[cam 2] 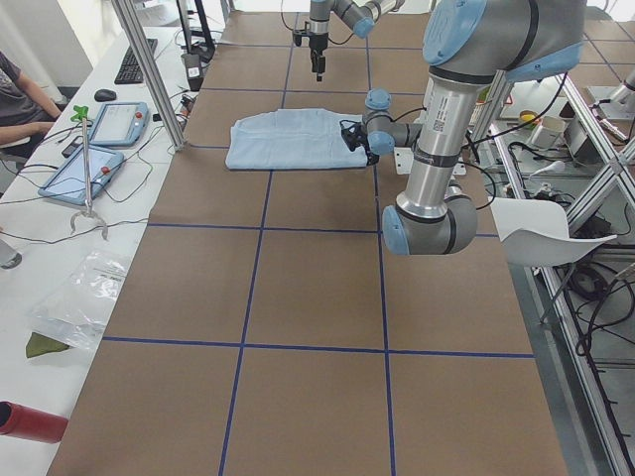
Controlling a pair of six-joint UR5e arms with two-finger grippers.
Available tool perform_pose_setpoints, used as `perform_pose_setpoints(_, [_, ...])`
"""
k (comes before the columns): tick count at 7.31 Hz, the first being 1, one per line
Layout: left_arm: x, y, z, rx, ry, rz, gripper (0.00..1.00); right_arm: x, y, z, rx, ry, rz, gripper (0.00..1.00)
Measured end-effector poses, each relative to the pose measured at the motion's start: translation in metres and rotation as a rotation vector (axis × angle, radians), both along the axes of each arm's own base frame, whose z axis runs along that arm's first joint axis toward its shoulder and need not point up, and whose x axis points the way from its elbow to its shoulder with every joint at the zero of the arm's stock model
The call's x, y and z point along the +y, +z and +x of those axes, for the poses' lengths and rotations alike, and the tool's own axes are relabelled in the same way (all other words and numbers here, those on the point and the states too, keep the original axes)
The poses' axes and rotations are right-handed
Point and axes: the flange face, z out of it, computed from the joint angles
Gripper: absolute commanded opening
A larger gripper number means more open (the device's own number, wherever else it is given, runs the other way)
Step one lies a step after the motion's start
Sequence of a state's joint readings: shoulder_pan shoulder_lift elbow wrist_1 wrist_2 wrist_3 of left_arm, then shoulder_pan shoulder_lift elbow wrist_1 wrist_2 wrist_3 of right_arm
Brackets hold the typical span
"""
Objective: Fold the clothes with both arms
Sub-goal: 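Move the left gripper to the shirt's near corner while the right gripper hovers, then lower the right gripper to the shirt's other near corner beside the left gripper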
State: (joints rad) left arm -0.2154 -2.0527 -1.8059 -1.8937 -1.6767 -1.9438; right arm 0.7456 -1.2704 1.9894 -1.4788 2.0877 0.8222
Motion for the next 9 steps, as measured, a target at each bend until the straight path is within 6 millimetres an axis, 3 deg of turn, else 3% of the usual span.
perform_pose_setpoints(4, [0.0002, 0.0022, 0.0009, -0.005, 0.005, 0.007, 0.9, -0.0002, -0.0004, -0.0003, 0.0, 0.0, 0.0, 1.0])
perform_pose_setpoints(6, [-0.0003, 0.0043, 0.0012, -0.01, 0.005, 0.006, 0.82, -0.0001, -0.0009, -0.0002, -0.001, 0.0, 0.001, 1.0])
perform_pose_setpoints(9, [-0.0005, 0.0052, 0.0015, -0.012, 0.005, 0.005, 0.61, 0.0, -0.0004, 0.0, -0.001, 0.0, 0.0, 1.0])
